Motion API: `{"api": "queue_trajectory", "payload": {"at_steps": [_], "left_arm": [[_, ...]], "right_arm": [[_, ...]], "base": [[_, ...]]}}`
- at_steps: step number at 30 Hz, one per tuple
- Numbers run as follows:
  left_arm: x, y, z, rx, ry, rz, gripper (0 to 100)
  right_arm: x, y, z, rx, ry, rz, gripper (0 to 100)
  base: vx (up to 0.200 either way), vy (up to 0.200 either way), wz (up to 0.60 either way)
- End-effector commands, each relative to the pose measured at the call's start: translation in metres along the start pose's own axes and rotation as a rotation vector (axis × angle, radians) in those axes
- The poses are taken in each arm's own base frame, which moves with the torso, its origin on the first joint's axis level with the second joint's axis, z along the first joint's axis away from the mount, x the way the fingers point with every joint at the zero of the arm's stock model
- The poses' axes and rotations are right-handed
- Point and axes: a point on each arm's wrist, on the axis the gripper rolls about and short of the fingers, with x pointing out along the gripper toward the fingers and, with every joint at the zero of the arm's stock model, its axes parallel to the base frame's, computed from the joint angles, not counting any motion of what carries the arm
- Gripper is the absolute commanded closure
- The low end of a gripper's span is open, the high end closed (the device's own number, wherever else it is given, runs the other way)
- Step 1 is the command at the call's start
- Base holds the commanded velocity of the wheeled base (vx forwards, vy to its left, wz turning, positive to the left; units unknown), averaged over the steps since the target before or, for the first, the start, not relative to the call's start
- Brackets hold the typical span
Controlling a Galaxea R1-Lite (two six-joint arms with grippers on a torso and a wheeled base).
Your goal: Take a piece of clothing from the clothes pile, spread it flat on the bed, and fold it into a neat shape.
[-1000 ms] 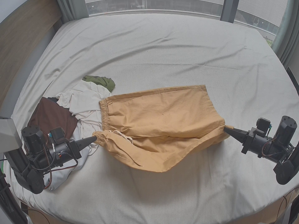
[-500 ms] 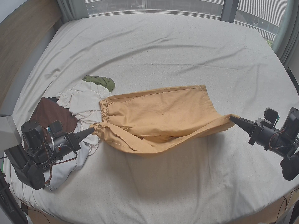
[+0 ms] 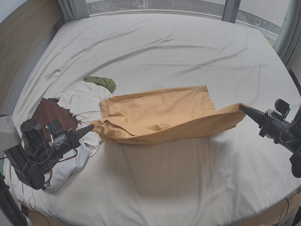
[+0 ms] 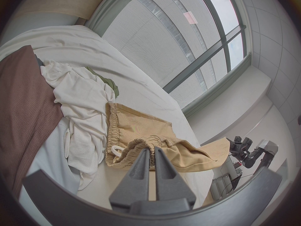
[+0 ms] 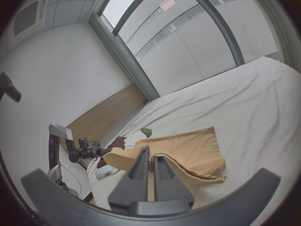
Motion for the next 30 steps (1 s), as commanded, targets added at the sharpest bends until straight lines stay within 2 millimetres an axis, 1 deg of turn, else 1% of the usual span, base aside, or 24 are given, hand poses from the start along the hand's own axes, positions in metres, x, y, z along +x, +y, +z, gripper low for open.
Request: {"api": "queue_trajectory", "payload": {"at_steps": [1,10,13,14,17,18,20,21,25,28,30], "left_arm": [[0.0,-0.001,0.002,0.003,-0.008,-0.004,100],[0.0,-0.001,0.001,0.002,-0.003,-0.003,100],[0.0,-0.002,0.001,0.006,-0.007,-0.003,100],[0.002,-0.005,0.005,0.015,-0.03,0.002,100],[0.004,-0.006,0.008,0.02,-0.051,0.009,100],[0.005,-0.005,0.008,0.021,-0.058,0.017,100],[0.006,-0.004,0.008,0.022,-0.059,0.016,100],[0.007,-0.004,0.009,0.022,-0.061,0.015,100],[0.007,-0.005,0.01,0.015,-0.065,0.014,100],[0.007,-0.006,0.011,0.003,-0.069,0.011,100],[0.008,-0.007,0.013,-0.006,-0.075,0.006,100]], "right_arm": [[-0.002,0.004,0.005,-0.011,-0.017,0.008,100],[0.001,0.002,0.009,-0.011,-0.032,0.004,100],[0.004,-0.002,0.011,-0.009,-0.042,-0.006,100],[0.009,-0.008,0.01,-0.002,-0.037,-0.014,100],[0.012,-0.012,0.006,0.012,-0.023,-0.019,100],[0.018,-0.019,0.0,0.041,-0.008,-0.025,100],[0.026,-0.029,-0.004,0.062,0.0,-0.036,100],[0.031,-0.038,-0.006,0.068,0.002,-0.048,100],[0.038,-0.047,-0.003,0.059,-0.01,-0.055,100],[0.041,-0.049,0.001,0.056,-0.018,-0.054,100],[0.045,-0.05,0.008,0.058,-0.036,-0.048,100]], "base": [[0.0,0.0,0.0],[0.0,0.0,0.0],[0.0,0.0,0.0],[0.0,0.0,0.0],[0.0,0.0,0.0],[0.0,0.0,0.0],[0.0,0.0,0.0],[0.0,0.0,0.0],[0.0,0.0,0.0],[0.0,0.0,0.0],[0.0,0.0,0.0]]}}
